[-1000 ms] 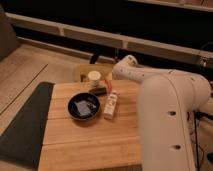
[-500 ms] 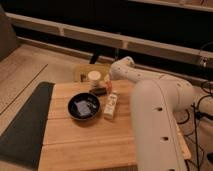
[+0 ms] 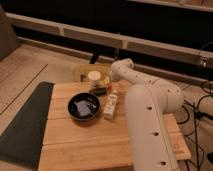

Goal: Drag the pepper across the table

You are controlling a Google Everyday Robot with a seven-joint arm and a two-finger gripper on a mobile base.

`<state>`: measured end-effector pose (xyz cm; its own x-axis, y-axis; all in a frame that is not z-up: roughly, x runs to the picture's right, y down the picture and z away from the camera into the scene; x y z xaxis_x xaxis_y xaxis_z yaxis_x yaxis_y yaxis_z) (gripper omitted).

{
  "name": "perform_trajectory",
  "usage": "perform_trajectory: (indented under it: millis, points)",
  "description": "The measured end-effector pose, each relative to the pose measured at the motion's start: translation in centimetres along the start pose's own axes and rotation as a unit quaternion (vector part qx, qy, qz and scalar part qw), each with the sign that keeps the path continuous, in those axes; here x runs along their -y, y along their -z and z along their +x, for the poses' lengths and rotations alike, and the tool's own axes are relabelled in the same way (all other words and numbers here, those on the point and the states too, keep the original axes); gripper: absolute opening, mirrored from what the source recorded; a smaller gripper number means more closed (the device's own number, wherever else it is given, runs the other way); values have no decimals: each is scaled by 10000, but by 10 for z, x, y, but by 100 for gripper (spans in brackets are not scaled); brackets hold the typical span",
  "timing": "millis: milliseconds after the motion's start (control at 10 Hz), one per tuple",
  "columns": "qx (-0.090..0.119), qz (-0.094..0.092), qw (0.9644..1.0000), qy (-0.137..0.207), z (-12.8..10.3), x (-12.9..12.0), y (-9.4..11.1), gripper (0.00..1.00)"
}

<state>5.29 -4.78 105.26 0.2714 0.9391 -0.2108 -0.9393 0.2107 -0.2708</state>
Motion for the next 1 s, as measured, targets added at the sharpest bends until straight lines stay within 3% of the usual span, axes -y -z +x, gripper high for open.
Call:
perform_trajectory:
  millis: [100, 700, 1000]
  points:
    - [-47, -37, 10000, -10, 1, 0, -5, 61]
    - [-199, -72, 9997, -110, 4, 18, -16, 2]
    - [-226, -103, 9997, -78, 1, 13, -18, 0]
